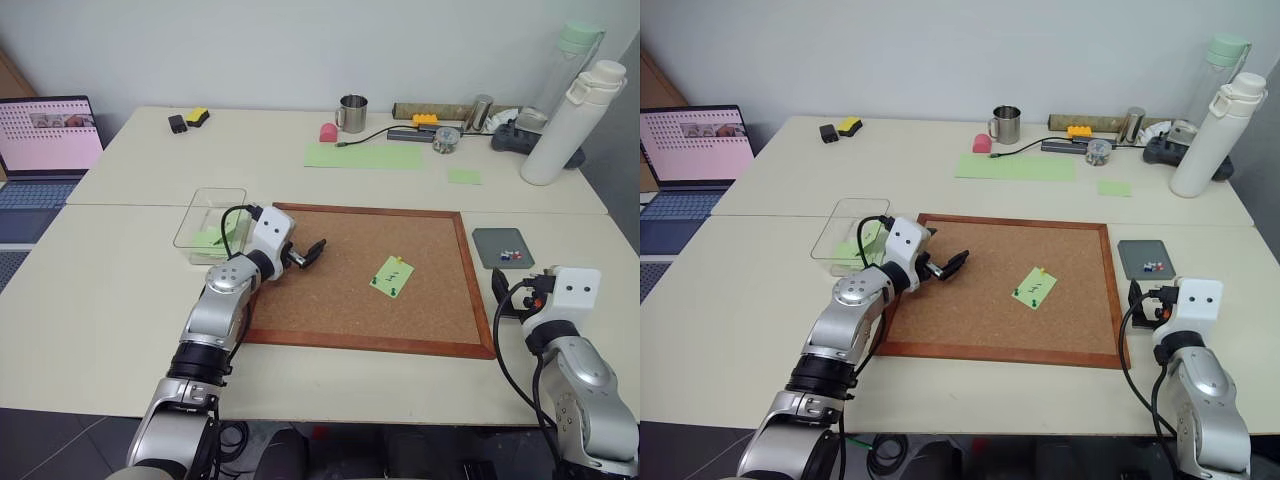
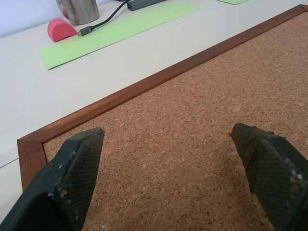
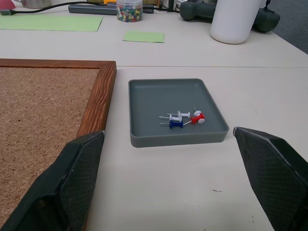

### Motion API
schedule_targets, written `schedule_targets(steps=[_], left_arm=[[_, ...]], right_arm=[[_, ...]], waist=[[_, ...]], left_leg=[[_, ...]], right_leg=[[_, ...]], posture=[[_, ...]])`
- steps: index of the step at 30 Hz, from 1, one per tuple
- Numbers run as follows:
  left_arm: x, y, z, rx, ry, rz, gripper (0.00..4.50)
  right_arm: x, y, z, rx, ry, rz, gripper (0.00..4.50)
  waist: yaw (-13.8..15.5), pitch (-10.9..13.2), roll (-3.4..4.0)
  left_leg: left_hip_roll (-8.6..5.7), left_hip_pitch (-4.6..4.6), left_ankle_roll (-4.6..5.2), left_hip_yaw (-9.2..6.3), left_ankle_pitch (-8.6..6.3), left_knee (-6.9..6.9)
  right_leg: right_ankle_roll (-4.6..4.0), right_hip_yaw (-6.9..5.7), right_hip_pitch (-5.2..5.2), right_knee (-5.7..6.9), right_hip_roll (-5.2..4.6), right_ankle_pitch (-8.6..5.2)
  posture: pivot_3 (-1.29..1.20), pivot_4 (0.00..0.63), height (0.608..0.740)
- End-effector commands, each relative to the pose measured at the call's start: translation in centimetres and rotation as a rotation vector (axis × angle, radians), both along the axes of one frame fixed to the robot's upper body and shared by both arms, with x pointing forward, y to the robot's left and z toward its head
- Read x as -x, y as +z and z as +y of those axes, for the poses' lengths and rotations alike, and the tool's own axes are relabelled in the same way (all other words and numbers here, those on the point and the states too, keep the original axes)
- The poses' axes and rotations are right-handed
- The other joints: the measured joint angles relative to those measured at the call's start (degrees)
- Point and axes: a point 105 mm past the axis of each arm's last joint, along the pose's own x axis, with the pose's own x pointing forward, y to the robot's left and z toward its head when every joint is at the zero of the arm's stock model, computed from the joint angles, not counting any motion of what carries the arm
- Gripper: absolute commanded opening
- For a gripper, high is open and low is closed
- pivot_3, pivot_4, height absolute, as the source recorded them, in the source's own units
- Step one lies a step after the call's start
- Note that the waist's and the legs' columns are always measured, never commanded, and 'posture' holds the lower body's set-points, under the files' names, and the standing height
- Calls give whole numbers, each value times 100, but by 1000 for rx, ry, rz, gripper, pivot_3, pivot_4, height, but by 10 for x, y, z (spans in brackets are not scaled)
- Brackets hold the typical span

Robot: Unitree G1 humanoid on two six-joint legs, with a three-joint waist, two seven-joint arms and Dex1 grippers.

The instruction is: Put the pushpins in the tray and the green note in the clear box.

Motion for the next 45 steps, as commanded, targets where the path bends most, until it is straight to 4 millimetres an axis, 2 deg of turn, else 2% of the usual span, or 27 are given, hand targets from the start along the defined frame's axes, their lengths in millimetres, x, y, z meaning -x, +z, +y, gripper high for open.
schedule_targets(steps=[1,26,29,32,35,39,45], left_arm=[[-1,17,-3,17,-19,-49,4481],[4,20,-8,85,-82,8,4481],[4,23,-9,91,-98,2,4481],[7,28,-11,128,-144,12,4481],[13,37,-16,184,-243,37,4071],[16,44,-16,170,-320,48,3317],[24,40,-20,123,-385,61,2164]], right_arm=[[1,19,-1,22,3,-71,4500],[4,18,-1,20,-6,-73,4500],[1,27,3,33,28,-109,4500],[-4,37,20,49,155,-139,4500],[-9,46,46,1,365,-144,4500],[-11,47,69,-10,594,-72,4500],[-21,47,88,7,745,-20,4500]], waist=[[0,0,0],[0,0,0],[0,0,0],[-3,0,0],[-17,0,0],[-14,0,0],[-16,0,-1]], left_leg=[[0,0,0,0,0,0],[0,0,0,0,0,0],[0,0,0,0,0,0],[0,0,0,1,0,0],[0,1,0,1,0,1],[1,0,0,0,0,3],[1,2,0,-2,0,4]], right_leg=[[0,0,0,0,0,0],[0,0,0,0,0,0],[0,0,0,0,0,0],[0,0,0,0,0,0],[0,0,0,0,2,0],[0,-1,2,-1,3,0],[0,-2,3,-2,4,0]], posture=[[0,150,740],[0,150,740],[0,150,740],[0,150,740],[0,150,740],[0,150,740],[0,150,740]])
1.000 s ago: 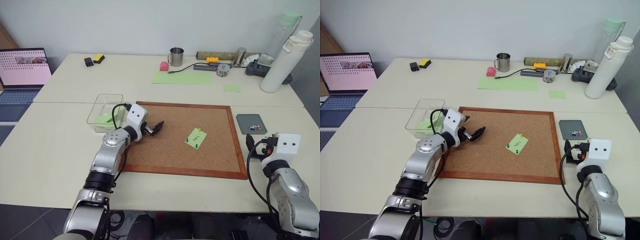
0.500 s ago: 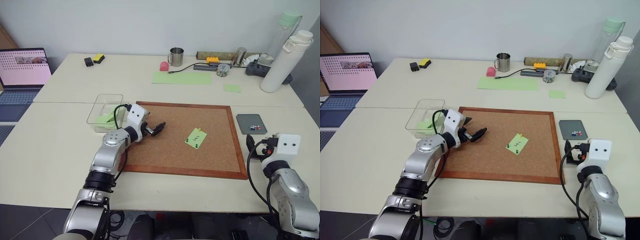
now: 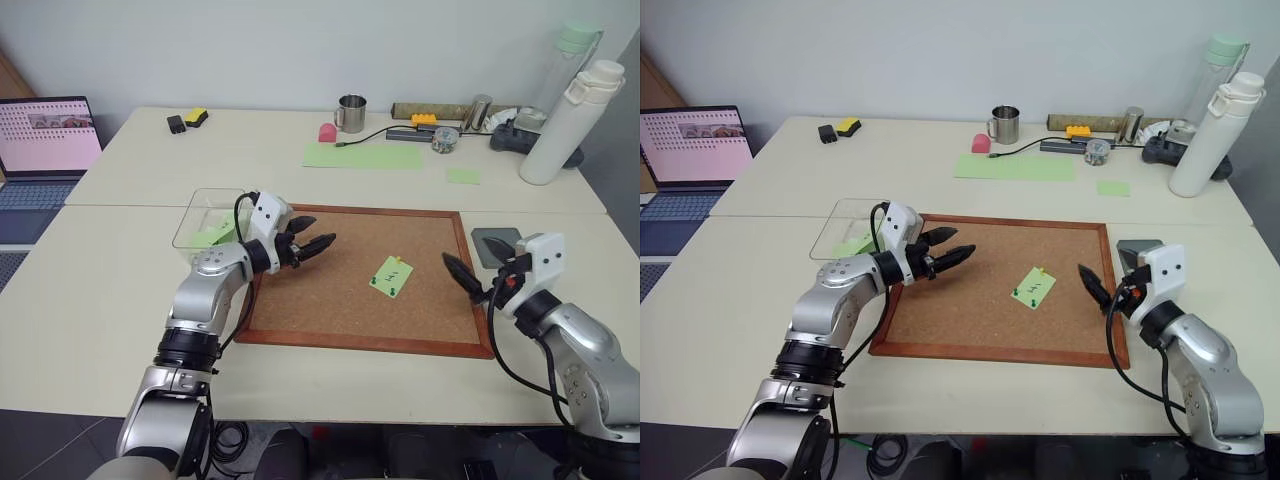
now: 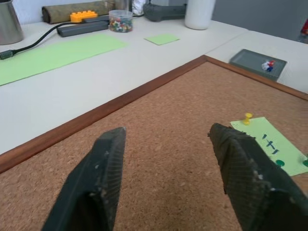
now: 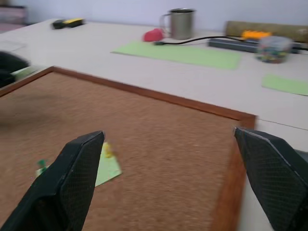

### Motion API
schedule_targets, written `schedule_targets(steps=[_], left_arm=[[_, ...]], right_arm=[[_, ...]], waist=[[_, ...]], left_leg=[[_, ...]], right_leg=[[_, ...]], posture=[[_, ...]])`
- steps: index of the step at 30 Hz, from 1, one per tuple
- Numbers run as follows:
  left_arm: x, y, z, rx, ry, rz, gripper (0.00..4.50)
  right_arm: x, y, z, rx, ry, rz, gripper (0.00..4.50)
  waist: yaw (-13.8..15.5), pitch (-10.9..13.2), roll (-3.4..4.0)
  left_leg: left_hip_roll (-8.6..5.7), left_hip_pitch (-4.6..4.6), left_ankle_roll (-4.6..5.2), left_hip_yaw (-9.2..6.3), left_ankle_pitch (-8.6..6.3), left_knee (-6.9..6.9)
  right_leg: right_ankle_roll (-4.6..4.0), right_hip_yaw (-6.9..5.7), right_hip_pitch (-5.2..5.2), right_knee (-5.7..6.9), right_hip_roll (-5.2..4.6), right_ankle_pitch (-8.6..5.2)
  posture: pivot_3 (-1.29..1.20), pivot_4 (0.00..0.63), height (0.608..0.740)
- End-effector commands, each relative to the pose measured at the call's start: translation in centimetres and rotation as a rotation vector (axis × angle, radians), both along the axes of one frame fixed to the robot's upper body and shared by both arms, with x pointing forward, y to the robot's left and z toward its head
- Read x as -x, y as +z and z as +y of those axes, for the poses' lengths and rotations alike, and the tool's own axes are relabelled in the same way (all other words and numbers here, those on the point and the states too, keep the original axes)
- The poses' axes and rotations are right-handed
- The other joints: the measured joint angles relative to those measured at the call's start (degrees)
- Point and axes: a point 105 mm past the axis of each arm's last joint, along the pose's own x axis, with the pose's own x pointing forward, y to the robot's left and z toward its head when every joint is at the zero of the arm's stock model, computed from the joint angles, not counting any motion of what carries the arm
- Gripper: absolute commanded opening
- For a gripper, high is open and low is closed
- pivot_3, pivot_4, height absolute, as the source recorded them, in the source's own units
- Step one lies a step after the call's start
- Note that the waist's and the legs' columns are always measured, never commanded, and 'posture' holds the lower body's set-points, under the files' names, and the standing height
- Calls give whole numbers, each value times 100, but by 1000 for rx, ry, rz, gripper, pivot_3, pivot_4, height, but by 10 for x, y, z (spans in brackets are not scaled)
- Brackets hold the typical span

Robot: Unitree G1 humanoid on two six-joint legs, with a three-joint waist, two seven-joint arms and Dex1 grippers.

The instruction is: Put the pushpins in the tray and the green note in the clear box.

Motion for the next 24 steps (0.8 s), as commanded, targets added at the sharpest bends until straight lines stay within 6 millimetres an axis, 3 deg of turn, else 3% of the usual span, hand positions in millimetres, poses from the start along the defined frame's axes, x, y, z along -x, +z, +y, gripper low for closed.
schedule_targets(steps=[1,5,7,8,10,12,24], left_arm=[[7,10,-6,-1,-45,-50,2036],[11,8,-10,10,-47,-50,1240],[13,7,-11,12,-47,-48,1097],[14,5,-11,11,-47,-46,681],[15,2,-12,9,-47,-41,612],[16,-2,-13,3,-43,-31,94],[26,-56,-26,-114,-44,92,35]], right_arm=[[-5,6,16,11,100,-5,4500],[-10,5,27,9,140,3,4500],[-14,2,35,16,159,13,4500],[-16,-1,37,25,158,16,4500],[-22,-3,39,33,133,17,4500],[-28,-5,43,21,116,20,4500],[-45,-30,65,-33,93,101,4500]], waist=[[-1,0,-1],[7,0,-1],[5,0,-1],[3,0,-1],[-2,0,0],[-3,0,0],[2,0,0]], left_leg=[[0,-1,0,0,0,0],[0,-3,0,0,0,2],[0,-3,0,0,0,2],[0,-2,0,0,0,2],[0,-1,0,1,0,2],[1,-1,0,-1,0,2],[0,-2,-1,0,0,3]], right_leg=[[0,0,0,0,0,0],[0,0,0,-1,-1,0],[0,0,0,-1,-2,0],[0,0,0,0,-2,0],[0,2,0,0,-2,0],[0,1,-1,1,-1,0],[0,1,-2,2,-3,0]], posture=[[0,150,740],[0,150,740],[0,150,740],[0,150,740],[0,150,740],[0,150,740],[0,150,740]])
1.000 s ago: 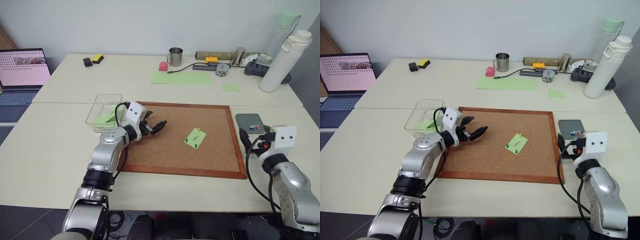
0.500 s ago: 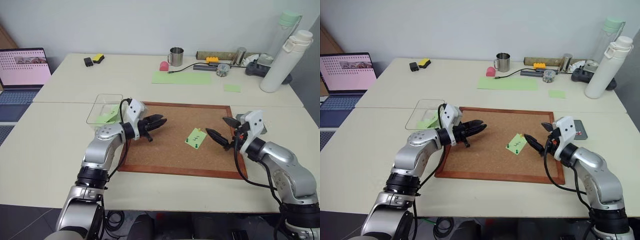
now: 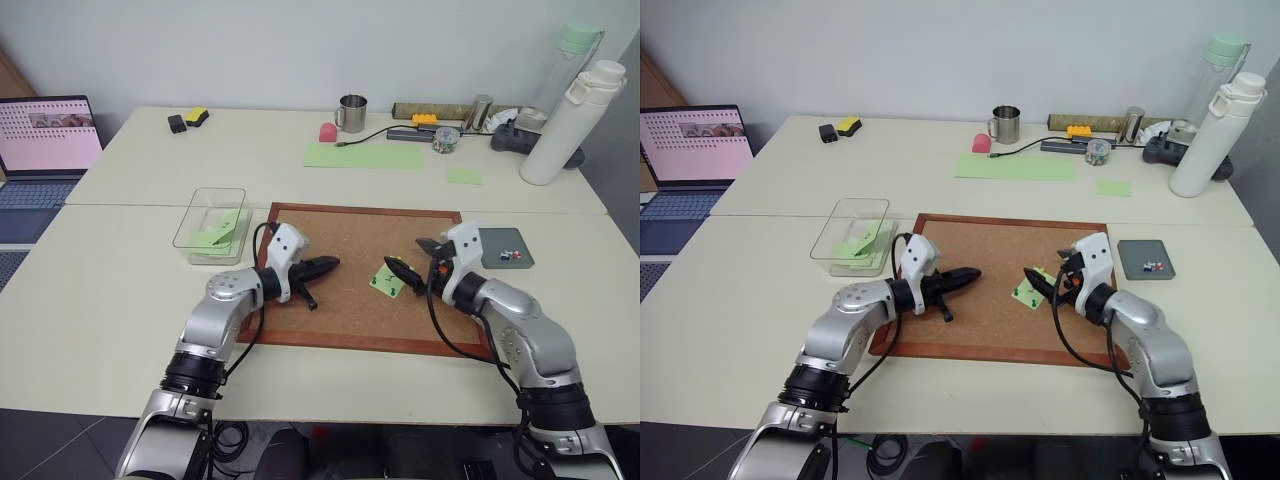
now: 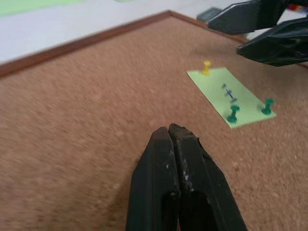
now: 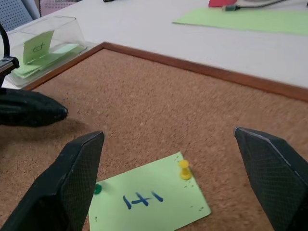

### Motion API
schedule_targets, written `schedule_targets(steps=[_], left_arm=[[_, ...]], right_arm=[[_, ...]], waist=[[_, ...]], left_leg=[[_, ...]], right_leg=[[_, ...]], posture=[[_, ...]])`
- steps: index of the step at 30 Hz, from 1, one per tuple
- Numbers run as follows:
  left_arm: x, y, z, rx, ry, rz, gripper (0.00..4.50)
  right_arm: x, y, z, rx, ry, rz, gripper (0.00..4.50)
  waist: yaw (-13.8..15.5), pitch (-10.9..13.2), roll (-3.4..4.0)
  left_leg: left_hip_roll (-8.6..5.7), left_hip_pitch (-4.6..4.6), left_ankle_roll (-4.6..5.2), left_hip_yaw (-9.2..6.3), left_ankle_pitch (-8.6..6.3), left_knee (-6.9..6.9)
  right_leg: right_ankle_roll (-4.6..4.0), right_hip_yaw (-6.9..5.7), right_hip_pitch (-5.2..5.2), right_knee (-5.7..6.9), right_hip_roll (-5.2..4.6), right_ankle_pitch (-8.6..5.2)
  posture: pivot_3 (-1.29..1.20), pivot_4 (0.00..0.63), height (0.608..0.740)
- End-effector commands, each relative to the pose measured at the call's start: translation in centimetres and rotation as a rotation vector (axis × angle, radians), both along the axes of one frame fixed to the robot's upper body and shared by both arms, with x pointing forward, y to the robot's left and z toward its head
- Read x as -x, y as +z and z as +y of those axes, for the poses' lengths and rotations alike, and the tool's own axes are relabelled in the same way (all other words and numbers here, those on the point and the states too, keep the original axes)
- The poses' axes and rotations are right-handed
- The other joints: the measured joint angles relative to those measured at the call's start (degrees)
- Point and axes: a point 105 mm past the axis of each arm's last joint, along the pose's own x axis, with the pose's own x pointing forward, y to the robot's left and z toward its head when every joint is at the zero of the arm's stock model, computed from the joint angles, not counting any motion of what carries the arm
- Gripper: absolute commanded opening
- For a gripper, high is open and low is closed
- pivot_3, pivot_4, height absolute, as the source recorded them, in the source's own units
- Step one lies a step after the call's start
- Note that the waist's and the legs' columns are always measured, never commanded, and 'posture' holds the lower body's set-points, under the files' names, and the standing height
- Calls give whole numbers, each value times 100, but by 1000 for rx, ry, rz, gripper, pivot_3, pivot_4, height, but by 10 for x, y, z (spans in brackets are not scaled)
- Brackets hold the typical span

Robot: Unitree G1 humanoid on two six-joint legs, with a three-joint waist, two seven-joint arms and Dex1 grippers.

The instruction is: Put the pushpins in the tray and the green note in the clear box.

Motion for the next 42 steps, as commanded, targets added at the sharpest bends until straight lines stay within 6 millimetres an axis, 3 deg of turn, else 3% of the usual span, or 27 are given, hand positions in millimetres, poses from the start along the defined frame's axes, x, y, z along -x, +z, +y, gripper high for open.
schedule_targets(steps=[1,6,16,38,42], left_arm=[[1,-12,-1,-57,0,7,35],[7,-25,-2,-86,-9,39,35],[4,-18,0,-75,-1,25,35],[4,-16,2,-87,-5,14,0],[7,-17,0,-89,-17,25,0]], right_arm=[[-9,7,4,4,-8,-44,4500],[-16,-1,6,6,-21,-16,4500],[-19,-9,4,4,-25,16,4500],[-19,-10,5,50,-10,-15,101],[-19,-6,4,78,3,-51,34]], waist=[[-4,0,0],[-3,-7,6],[-6,-10,7],[-10,-11,8],[-11,-11,8]], left_leg=[[0,0,0,0,0,0],[0,4,0,1,0,-2],[0,4,0,2,0,-1],[0,5,0,2,0,-2],[0,5,0,2,0,-2]], right_leg=[[0,0,0,0,0,0],[0,1,0,0,1,0],[0,2,1,0,0,0],[0,2,1,0,0,0],[0,2,1,0,0,0]], posture=[[0,150,740],[0,150,740],[0,150,740],[0,150,740],[0,150,740]])
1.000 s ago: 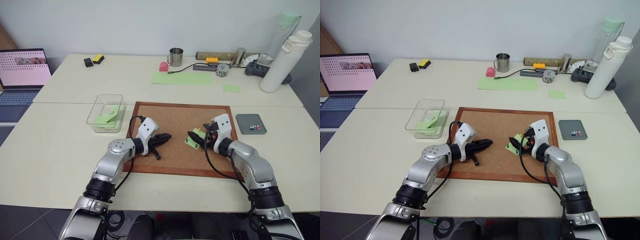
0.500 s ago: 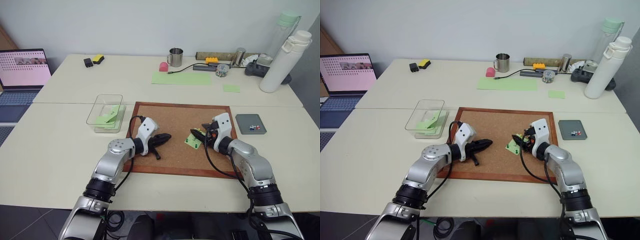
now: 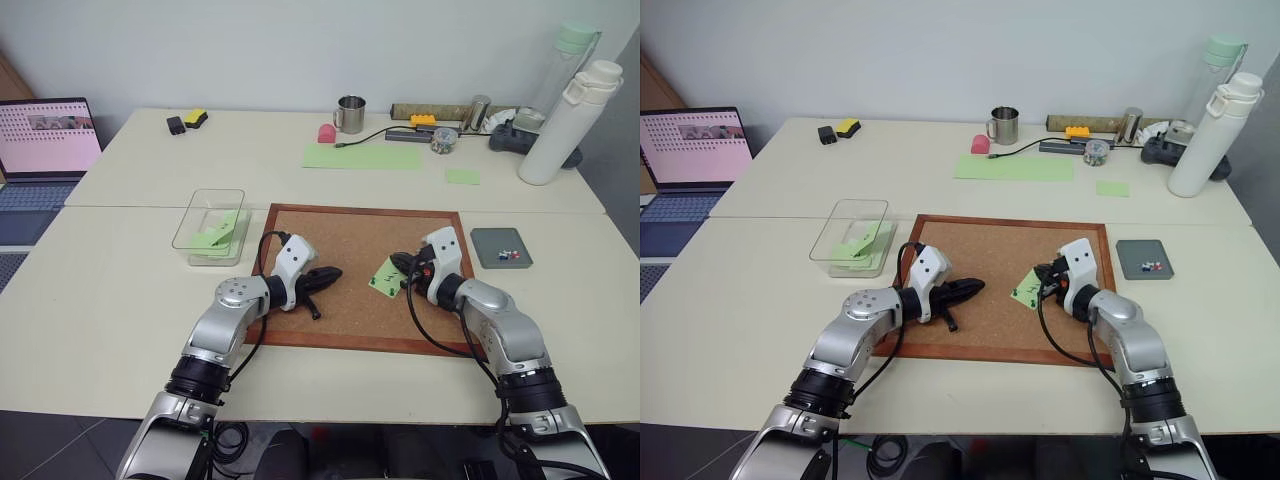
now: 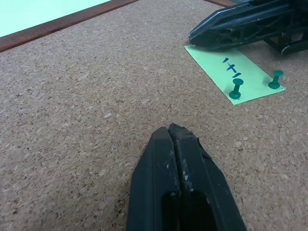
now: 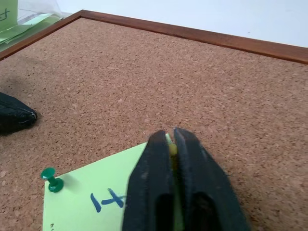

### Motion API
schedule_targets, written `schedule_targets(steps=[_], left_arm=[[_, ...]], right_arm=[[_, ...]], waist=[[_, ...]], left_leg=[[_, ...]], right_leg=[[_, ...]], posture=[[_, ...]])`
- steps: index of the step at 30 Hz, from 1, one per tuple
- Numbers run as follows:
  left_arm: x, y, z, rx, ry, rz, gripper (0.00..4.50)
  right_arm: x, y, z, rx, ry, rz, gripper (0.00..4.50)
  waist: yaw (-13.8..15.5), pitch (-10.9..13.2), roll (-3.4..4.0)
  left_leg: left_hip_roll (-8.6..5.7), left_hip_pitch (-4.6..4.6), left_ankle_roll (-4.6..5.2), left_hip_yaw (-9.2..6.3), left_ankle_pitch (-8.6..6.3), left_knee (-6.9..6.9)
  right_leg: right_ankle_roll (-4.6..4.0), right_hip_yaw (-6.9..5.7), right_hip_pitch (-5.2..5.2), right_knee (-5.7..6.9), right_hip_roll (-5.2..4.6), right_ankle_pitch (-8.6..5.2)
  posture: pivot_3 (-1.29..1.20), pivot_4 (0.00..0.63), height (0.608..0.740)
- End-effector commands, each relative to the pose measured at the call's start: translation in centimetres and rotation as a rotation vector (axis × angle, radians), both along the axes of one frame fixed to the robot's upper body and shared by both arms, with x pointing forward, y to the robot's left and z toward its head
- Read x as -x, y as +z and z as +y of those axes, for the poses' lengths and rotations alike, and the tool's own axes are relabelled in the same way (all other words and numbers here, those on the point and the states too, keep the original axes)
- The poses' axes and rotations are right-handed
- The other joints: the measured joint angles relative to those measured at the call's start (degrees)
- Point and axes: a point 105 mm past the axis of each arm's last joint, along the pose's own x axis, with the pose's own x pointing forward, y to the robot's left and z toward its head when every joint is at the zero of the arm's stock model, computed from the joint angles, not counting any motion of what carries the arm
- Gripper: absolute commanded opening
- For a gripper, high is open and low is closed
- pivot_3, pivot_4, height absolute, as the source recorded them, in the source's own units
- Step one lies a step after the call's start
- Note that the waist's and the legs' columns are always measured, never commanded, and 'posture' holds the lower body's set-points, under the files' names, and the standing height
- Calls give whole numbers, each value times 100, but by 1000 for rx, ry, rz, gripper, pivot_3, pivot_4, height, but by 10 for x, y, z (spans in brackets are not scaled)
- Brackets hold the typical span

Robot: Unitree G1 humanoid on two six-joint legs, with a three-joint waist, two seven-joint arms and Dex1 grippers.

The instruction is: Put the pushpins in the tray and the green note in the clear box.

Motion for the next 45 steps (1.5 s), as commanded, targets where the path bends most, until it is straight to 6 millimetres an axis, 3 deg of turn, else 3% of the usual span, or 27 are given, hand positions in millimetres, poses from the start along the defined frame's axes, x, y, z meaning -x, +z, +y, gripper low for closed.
schedule_targets(steps=[1,11,22,34,38,41,45], left_arm=[[7,-9,-2,-29,-26,36,0],[15,-18,-1,-53,-38,81,0],[17,-23,-2,-70,-44,94,0],[19,-21,-1,-69,-49,98,0],[19,-22,0,-71,-49,100,0],[21,-22,0,-73,-56,105,0],[25,-23,-1,-76,-71,111,0]], right_arm=[[1,13,3,30,40,-81,34],[20,54,19,-13,154,-239,34],[21,62,15,-10,147,-252,34],[25,50,10,43,145,-212,34],[24,57,9,-9,123,-226,34],[24,66,0,-51,81,-235,34],[20,81,-47,-92,-118,-246,34]], waist=[[0,0,0],[2,0,1],[5,0,1],[6,0,1],[4,0,1],[4,0,1],[17,0,1]], left_leg=[[0,0,0,0,0,0],[0,-1,0,-1,0,-2],[0,0,0,-1,0,-1],[0,0,0,-1,0,-1],[0,0,0,-1,0,-2],[0,0,0,-1,0,-2],[0,-2,0,-3,0,-2]], right_leg=[[0,0,0,0,0,0],[0,0,-1,-2,0,0],[0,0,1,-1,0,0],[0,0,1,-2,0,0],[0,0,1,-2,0,0],[0,0,1,-2,0,0],[0,-1,1,-3,-1,0]], posture=[[0,150,740],[0,150,740],[0,150,740],[0,150,740],[0,150,740],[0,150,740],[0,150,740]])
